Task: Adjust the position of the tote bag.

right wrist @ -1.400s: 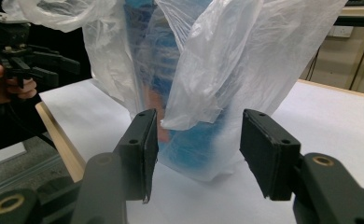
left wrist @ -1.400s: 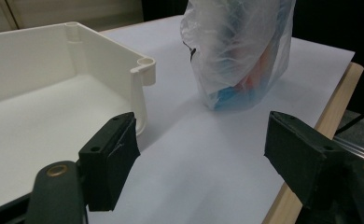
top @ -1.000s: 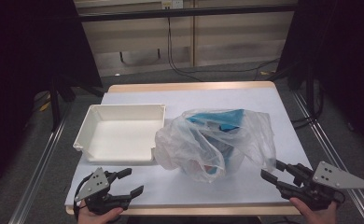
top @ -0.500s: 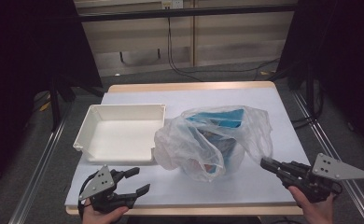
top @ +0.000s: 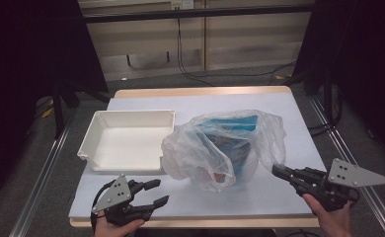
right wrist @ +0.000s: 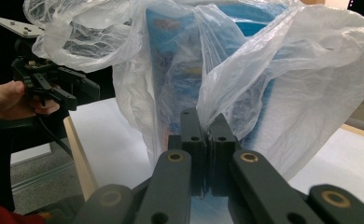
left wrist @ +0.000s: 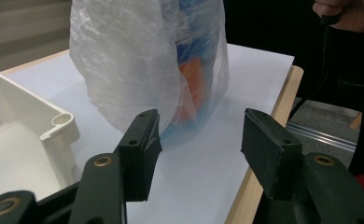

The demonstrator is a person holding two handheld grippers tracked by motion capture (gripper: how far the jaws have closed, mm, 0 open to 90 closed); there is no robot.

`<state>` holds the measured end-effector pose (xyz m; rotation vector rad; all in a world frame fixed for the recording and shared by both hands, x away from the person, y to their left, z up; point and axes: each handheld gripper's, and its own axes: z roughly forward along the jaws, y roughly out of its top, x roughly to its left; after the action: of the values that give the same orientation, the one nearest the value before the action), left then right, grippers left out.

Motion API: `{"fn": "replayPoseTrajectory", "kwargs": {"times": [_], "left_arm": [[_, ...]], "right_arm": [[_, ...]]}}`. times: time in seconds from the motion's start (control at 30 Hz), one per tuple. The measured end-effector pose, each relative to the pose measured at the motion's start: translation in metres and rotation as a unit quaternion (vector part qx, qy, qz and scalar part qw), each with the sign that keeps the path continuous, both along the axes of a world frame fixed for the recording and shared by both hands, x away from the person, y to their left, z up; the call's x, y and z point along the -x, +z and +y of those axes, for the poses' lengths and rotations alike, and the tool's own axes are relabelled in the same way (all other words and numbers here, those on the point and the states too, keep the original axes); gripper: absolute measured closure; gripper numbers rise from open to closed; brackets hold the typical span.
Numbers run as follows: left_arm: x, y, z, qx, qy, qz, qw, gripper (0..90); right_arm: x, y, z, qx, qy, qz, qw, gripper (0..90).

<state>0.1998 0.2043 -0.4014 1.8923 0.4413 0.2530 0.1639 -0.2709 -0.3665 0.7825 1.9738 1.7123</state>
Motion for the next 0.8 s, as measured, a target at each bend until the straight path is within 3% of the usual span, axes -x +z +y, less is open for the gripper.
{"fn": "replayPoseTrajectory", "kwargs": {"times": [0.3, 0.6, 0.63, 0.8], "left_arm": [[0.006, 0.02, -0.014, 0.021, -0.027, -0.01, 0.9994, 53.6], [0.015, 0.037, -0.031, 0.029, -0.066, -0.019, 0.9972, 50.8], [0.019, 0.042, -0.035, 0.038, -0.074, -0.018, 0.9964, 50.3], [0.027, 0.054, -0.045, 0.032, -0.088, -0.038, 0.9949, 49.7]], "right_arm": [[-0.003, 0.001, 0.0, -0.001, -0.002, -0.005, 1.0, 88.0], [-0.003, 0.001, 0.0, -0.004, -0.005, -0.003, 1.0, 88.0], [-0.003, 0.001, 0.0, -0.004, -0.007, -0.003, 1.0, 88.0], [-0.004, 0.003, 0.0, -0.005, -0.007, -0.004, 1.0, 88.1]]}}
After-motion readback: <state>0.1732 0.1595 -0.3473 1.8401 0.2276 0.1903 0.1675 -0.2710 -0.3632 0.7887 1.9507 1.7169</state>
